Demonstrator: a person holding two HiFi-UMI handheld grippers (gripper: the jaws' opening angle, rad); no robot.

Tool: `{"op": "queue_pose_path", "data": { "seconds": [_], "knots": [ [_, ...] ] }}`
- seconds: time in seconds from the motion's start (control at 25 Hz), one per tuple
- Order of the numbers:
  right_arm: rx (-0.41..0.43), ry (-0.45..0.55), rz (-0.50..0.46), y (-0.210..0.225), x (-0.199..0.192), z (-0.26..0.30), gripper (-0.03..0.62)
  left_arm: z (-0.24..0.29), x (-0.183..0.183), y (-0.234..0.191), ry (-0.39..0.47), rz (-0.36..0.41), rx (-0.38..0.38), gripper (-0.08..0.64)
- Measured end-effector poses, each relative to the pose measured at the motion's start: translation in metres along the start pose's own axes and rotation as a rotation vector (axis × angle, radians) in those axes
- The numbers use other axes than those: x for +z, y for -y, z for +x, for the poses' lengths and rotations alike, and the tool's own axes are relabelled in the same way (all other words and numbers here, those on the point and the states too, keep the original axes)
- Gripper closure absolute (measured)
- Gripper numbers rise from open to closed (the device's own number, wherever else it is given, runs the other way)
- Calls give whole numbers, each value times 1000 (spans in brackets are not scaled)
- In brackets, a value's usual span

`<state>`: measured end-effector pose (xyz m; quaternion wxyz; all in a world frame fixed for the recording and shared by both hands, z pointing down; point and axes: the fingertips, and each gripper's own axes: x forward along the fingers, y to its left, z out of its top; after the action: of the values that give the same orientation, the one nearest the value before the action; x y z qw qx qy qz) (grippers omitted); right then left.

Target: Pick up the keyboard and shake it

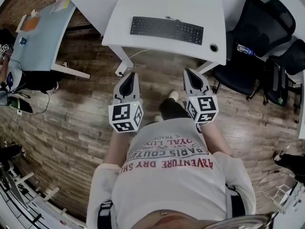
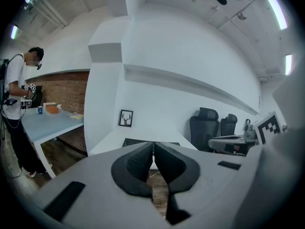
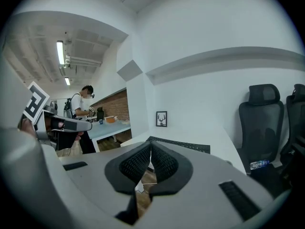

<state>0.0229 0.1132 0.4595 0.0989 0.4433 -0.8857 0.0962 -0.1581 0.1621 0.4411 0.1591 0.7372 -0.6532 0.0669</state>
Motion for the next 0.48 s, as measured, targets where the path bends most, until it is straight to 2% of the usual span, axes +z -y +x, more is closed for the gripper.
{"op": "queue_pose_path", "data": {
  "seconds": [0.24,0.48],
  "knots": [
    [18,-11,-14,25,0,50,568,51,-2,-14,-36,-13,8,528],
    [3,-22,64,70,22,114,568,123,26,-30,-52,-20,5,528]
  ]
}}
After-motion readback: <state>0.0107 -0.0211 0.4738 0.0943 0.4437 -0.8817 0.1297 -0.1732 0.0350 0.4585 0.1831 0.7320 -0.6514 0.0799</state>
